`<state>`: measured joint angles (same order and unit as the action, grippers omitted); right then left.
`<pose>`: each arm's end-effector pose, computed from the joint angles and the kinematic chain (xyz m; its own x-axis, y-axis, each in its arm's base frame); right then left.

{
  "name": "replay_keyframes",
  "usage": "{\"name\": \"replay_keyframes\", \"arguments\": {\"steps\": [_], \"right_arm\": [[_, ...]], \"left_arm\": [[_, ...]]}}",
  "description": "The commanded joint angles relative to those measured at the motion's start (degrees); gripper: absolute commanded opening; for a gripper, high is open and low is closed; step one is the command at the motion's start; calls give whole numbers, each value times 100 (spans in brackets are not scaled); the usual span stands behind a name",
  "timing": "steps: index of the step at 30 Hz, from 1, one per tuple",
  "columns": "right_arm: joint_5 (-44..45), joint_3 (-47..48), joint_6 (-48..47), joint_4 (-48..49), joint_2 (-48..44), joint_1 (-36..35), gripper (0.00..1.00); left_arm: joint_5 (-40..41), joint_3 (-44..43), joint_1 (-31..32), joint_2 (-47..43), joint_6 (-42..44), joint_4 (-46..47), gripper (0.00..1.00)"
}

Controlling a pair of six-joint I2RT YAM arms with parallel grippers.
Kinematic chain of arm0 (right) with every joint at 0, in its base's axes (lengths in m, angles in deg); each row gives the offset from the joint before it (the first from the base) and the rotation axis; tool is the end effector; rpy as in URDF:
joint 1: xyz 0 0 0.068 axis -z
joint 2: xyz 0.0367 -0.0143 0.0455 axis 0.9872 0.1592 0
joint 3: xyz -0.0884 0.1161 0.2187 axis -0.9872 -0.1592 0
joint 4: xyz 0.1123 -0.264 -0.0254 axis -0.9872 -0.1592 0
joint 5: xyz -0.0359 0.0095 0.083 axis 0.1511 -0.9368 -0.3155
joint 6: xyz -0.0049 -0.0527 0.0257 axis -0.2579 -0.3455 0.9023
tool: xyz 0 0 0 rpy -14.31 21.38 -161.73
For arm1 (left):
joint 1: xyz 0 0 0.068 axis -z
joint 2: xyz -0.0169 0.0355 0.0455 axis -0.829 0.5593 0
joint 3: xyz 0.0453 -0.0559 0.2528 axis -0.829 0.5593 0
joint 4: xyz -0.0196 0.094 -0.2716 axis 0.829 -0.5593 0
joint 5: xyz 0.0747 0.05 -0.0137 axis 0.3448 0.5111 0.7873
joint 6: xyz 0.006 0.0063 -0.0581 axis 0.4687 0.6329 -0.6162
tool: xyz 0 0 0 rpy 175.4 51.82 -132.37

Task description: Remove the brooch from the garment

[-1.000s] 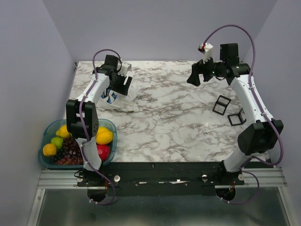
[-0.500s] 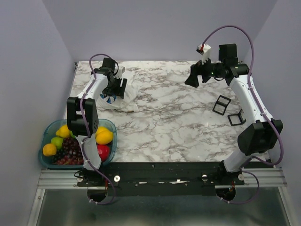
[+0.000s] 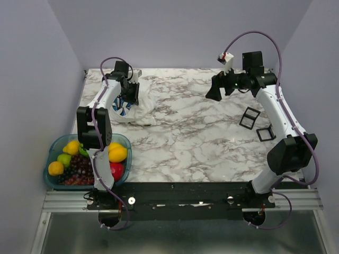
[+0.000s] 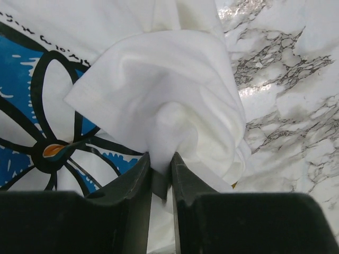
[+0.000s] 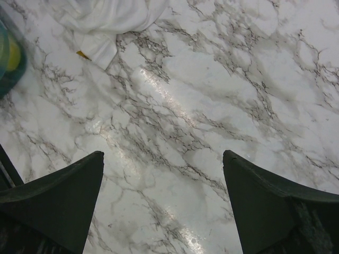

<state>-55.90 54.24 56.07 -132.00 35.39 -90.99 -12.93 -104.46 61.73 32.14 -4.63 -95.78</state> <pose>0.3833 0.0953 0.3608 -0.4225 -0.3389 -0.8406 -0.7728 0.6193 0.1388 0.4673 -0.0580 0.2189 -0.8725 0.0966 -0.4789 0.2268 0.9484 -0.2218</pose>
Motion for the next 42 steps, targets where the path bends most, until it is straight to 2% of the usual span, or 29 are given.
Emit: {"name": "replay_keyframes", "arguments": {"steps": [1, 2, 5, 8, 9, 11, 13, 14, 15, 16, 18, 19, 20, 21, 24, 27, 29, 31, 33, 34, 38, 39, 40, 42], "right_arm": [[-107, -62, -53, -98, -52, -83, 100], [-98, -71, -44, -98, -52, -92, 100], [-54, -54, -27, -81, -26, -101, 100], [-10, 25, -44, -46, 18, -110, 100], [59, 52, -44, -37, 53, -101, 100], [121, 148, -9, -2, 106, -101, 100], [148, 236, 52, 33, 194, -101, 100], [165, 271, 61, 33, 220, -110, 100], [174, 333, 122, 51, 264, -101, 100], [201, 359, 149, 77, 317, -110, 100], [218, 403, 193, 86, 370, -101, 100], [227, 421, 211, 86, 413, -101, 100], [227, 430, 219, 77, 423, -110, 100], [236, 430, 211, 86, 440, -101, 100], [306, 430, 106, 104, 519, -110, 100], [420, 439, -201, 78, 694, -110, 100], [552, 465, -597, -37, 809, -101, 100], [805, 439, -1008, -28, 976, -118, 100], [1000, 386, -1282, 16, 1055, -119, 100], [1044, 369, -1753, -97, 1116, -119, 99], [1211, -359, -3249, -125, 784, -119, 98], [1299, -848, -3531, -73, 696, -119, 98], [1430, -1036, -4003, -72, 626, -119, 98], [1519, -1397, -4349, -151, 406, -119, 98]], "left_arm": [[-608, -316, 41, -13, -36, 170, 19], [-731, -351, 50, -118, -27, 179, 12], [-1556, -343, 112, -434, -36, 345, 6], [-2601, -27, 340, -855, -255, 968, 5], [-2795, 235, 445, -962, -282, 1475, 5], [-3174, 360, 840, -1112, -221, 1883, 5], [-3289, 142, 1130, -1060, -80, 2025, 5], [-3316, -16, 1445, -877, 251, 1973, 5], [-3351, -426, 1561, -762, 367, 1737, 5], [-3368, -657, 1710, -630, 499, 1570, 7], [-3413, -1331, 1983, -270, 1033, 913, 35], [-3369, -1510, 2027, -208, 1202, 717, 44], [-3290, -1581, 2045, -181, 1264, 628, 63], [-3098, -1538, 2011, -242, 1282, 636, 68], [-2843, -1005, 1696, -654, 1265, 959, 72], [-2649, -407, 1317, -1085, 879, 1434, 76], [-2071, -246, 1000, -1139, 869, 1454, 77], [-1352, -158, 799, -1051, 1105, 1200, 77], [-1014, -219, 649, -823, 1299, 867, 77], [-917, -280, 578, -735, 1335, 734, 76], [-1162, -238, 244, -654, 1773, 294, 74], [-1171, 59, 244, -725, 2201, 320, 73], [-1206, 236, 261, -804, 2484, 346, 73], [-1215, 631, 314, -971, 3037, 381, 73]]}}
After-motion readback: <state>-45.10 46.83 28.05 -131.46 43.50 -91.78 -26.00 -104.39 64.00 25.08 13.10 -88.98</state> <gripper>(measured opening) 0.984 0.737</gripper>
